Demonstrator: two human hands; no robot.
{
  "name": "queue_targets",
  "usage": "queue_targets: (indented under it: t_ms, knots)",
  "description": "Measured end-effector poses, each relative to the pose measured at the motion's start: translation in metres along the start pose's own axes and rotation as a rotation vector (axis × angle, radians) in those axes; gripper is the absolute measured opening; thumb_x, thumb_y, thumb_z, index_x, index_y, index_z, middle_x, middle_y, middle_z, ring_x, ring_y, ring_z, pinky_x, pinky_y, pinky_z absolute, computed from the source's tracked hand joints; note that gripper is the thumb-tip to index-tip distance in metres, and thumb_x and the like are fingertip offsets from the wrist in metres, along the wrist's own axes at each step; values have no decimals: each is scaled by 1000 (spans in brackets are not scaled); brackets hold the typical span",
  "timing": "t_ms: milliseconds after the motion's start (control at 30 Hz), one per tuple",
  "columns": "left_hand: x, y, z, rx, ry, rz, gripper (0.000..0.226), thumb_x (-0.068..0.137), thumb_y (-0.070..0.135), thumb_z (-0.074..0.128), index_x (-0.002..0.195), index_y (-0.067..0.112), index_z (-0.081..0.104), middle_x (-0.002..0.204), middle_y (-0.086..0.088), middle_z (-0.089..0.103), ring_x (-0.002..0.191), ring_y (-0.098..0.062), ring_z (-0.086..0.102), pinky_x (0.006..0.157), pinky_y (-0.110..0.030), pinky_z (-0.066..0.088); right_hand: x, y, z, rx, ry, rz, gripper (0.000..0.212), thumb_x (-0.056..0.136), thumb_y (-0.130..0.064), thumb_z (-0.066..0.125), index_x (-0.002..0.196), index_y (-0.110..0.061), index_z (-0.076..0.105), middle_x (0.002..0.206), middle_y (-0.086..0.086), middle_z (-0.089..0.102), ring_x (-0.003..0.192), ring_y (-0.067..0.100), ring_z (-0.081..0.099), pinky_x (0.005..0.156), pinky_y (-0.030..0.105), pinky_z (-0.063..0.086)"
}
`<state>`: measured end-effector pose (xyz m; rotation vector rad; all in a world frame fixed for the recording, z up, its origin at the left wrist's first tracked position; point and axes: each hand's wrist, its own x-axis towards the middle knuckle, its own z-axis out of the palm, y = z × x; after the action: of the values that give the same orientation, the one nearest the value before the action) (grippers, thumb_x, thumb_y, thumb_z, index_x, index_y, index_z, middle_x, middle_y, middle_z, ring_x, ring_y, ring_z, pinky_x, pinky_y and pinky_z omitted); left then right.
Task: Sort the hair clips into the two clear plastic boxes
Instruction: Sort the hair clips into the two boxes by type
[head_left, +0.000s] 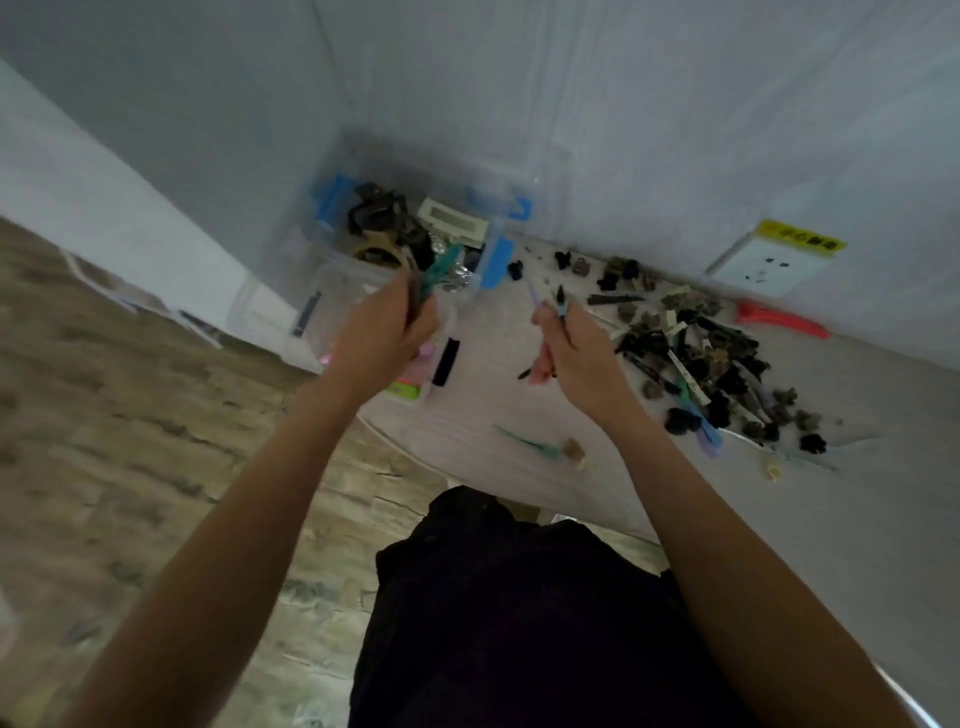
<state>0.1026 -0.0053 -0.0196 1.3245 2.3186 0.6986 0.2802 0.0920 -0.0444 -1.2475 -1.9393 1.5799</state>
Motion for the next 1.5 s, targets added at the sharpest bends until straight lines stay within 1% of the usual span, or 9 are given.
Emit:
queue_targets:
  t_ms: [100, 233, 367, 533, 667, 900, 1167, 1400, 1500]
  knots:
    - [8, -37, -20, 158, 28, 65, 39, 90, 33, 42, 95, -5, 51, 76, -28, 60, 70, -44, 60, 60, -43, 43, 13, -21, 38, -154, -130, -126, 22, 100, -28, 37, 89, -11, 46, 56, 2, 44, 45, 18, 44, 48, 31, 39]
    - [12, -69, -18, 296, -244, 136, 17, 90, 26, 52, 87, 11, 45, 78, -11, 54, 74, -34, 60, 63, -36, 39, 31, -39, 79, -371, -128, -312, 18, 99, -25, 40, 84, -17, 38, 56, -7, 36, 47, 13, 37, 50, 31, 29]
    - [14, -86, -7, 506, -407, 237, 41, 89, 36, 54, 125, 16, 49, 118, -8, 55, 96, -29, 61, 69, -36, 45, 47, -48, 106, -537, -125, -333, 22, 99, -28, 40, 86, -12, 42, 66, 2, 44, 61, 21, 43, 57, 31, 28]
    - [14, -102, -13, 361, -432, 217, 58, 79, 45, 66, 129, 20, 50, 133, -4, 50, 118, -25, 49, 94, -39, 45, 59, -48, 121, -694, -144, -278, 31, 99, -30, 38, 96, -3, 52, 76, 6, 47, 70, 21, 45, 59, 33, 30]
    - [-3, -114, -28, 156, -321, 244, 45, 85, 28, 64, 126, 16, 53, 129, -6, 55, 114, -24, 55, 93, -40, 48, 63, -46, 133, -764, -123, -330, 31, 98, -31, 40, 107, -5, 55, 90, 13, 61, 82, 28, 59, 63, 35, 39]
    - [-23, -137, -41, 279, -54, 288, 18, 86, 13, 58, 101, 14, 68, 105, -7, 69, 95, -29, 63, 79, -38, 51, 59, -40, 161, -937, -218, -373, 32, 92, -16, 49, 123, -8, 49, 116, 13, 58, 100, 31, 59, 78, 38, 51]
    - [-17, -95, -29, -13, 250, 125, 22, 92, 26, 49, 107, 17, 63, 97, 1, 70, 81, -14, 65, 68, -30, 52, -1, -12, 72, -667, 5, -501, 22, 90, -14, 48, 105, -10, 64, 99, 8, 68, 87, 23, 62, 76, 33, 48]
    - [-9, -17, 47, -104, -67, 372, 22, 89, 20, 49, 107, 17, 62, 94, 3, 70, 83, -12, 64, 73, -29, 53, -43, 64, 24, -898, -252, -86, 45, 72, -41, 73, 106, -14, 61, 99, 10, 58, 91, 30, 51, 81, 39, 43]
    - [-6, -3, 84, -55, -226, 312, 29, 89, 18, 52, 118, 15, 56, 110, -3, 64, 100, -20, 59, 85, -38, 50, -46, 77, 30, -987, -265, -153, 34, 69, -34, 73, 94, -14, 64, 89, 9, 61, 81, 29, 56, 70, 35, 44]
